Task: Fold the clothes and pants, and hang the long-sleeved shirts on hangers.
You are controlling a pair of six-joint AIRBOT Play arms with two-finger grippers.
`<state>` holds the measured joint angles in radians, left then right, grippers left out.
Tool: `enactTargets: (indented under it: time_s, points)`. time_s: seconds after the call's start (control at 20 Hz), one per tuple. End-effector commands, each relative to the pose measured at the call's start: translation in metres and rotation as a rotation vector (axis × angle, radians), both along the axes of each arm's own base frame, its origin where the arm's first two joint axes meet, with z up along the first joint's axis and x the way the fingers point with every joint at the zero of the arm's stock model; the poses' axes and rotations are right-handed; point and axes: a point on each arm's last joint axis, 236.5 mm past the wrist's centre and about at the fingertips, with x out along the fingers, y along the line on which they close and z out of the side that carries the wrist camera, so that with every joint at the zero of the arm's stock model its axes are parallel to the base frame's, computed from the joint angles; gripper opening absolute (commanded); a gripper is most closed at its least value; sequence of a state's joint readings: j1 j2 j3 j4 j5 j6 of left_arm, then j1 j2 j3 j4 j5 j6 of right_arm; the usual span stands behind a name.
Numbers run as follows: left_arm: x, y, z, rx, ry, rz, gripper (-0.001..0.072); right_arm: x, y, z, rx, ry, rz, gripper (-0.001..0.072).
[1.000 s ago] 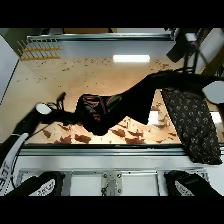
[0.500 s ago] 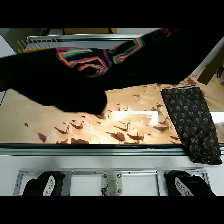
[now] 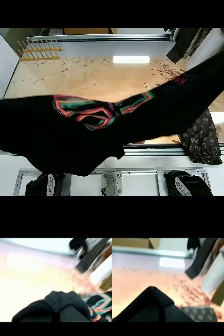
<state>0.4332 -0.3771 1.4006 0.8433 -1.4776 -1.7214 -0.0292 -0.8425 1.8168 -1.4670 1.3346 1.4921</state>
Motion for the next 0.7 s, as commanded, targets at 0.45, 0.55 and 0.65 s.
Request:
enactTargets:
  time_s: [0.45,0.55,0.65]
  points:
    - [0.168,0.063,-0.29,-0.305,0.534,0.126,0.0007,0.205,0.048,-0.28,0.089,0.564,0.075,0.0016]
    - [0.214,0.073,-0.314,-0.245,0.551,0.118,0.0007,0.243,0.056,-0.285,0.099,0.453,0.071,0.002]
    - [0.253,0.081,-0.335,-0.233,0.621,0.079,0.0261,0.269,0.059,-0.272,0.149,0.336,0.063,0.019]
